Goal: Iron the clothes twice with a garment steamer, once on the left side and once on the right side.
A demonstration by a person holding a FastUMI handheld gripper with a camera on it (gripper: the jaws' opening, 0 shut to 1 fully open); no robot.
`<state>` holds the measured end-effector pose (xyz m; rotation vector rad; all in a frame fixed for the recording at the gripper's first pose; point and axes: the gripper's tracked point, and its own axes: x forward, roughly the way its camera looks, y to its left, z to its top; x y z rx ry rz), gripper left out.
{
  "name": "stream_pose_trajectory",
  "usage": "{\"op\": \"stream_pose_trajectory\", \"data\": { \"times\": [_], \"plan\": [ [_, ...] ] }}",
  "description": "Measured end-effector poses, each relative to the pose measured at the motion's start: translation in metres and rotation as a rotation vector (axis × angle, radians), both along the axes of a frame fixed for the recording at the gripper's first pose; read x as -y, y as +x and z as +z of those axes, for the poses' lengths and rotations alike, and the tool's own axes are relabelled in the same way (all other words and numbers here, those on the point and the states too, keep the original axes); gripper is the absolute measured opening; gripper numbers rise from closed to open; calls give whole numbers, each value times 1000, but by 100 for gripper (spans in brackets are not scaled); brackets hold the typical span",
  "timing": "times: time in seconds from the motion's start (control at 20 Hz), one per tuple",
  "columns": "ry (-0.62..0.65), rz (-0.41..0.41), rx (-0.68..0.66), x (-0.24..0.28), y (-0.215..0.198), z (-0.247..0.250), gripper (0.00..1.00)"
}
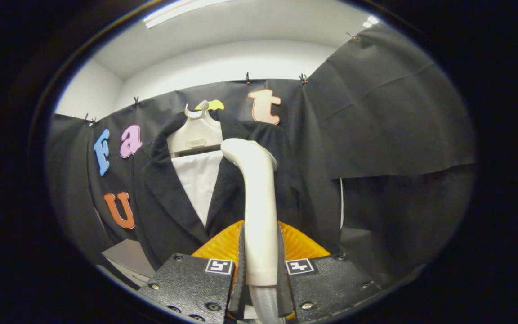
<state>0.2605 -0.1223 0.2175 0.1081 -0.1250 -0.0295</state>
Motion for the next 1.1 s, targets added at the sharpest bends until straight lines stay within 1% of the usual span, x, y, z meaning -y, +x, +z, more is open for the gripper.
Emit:
{"op": "stream_pose_trajectory", "data": {
  "times": [0.55, 1.1],
  "plan": [
    [-38, -34, -70, -4, -7, -53, 30],
    [-54, -89, -156, -4, -14, -110, 30]
  ]
}}
